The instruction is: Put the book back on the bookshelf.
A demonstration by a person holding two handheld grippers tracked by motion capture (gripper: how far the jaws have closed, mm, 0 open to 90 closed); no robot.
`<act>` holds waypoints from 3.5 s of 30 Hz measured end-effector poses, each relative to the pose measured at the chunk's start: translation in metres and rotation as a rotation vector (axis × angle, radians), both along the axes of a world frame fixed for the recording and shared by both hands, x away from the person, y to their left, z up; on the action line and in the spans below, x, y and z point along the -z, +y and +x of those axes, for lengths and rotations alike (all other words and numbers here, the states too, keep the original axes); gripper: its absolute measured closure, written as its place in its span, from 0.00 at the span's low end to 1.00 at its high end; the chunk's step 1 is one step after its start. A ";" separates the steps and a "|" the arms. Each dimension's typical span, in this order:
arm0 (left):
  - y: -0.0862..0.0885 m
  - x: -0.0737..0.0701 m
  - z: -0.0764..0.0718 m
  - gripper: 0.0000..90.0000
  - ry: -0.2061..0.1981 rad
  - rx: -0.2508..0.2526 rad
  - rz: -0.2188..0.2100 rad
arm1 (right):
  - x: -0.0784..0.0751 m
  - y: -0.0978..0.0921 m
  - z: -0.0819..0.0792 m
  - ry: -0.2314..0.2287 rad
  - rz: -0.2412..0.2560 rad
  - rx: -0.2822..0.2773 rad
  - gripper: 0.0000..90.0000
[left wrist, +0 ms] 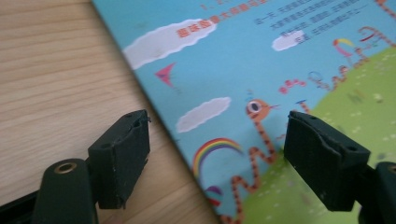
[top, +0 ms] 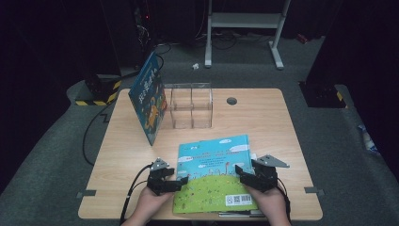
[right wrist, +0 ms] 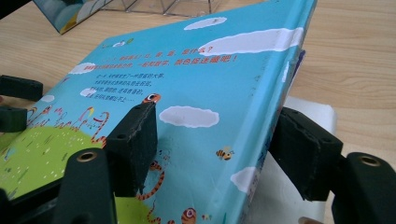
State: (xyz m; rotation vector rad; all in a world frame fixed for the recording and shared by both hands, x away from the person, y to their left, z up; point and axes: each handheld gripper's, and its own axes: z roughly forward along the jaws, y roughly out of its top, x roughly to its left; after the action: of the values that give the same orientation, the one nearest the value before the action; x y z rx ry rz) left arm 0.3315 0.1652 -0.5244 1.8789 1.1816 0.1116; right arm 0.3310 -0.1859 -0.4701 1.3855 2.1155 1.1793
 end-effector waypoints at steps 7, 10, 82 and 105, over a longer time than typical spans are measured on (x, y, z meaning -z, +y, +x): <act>-0.006 -0.003 0.012 0.23 0.016 0.006 0.012 | 0.000 0.001 -0.010 -0.006 -0.002 0.035 0.36; -0.007 -0.004 0.019 0.26 0.015 0.008 0.017 | 0.000 0.001 -0.010 -0.007 -0.001 0.049 0.36; 0.038 -0.016 0.007 0.24 -0.020 -0.039 -0.167 | -0.031 0.016 -0.020 -0.255 0.018 -0.139 0.51; 0.053 -0.046 -0.016 0.48 -0.312 -0.175 -0.169 | -0.055 0.034 -0.015 -0.320 0.045 -0.074 0.58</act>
State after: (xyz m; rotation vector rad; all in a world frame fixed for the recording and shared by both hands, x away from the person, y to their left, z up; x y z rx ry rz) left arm 0.3158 0.2179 -0.4788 1.5432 1.0994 0.3762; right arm 0.3155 -0.1522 -0.4148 1.0604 1.9372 1.3815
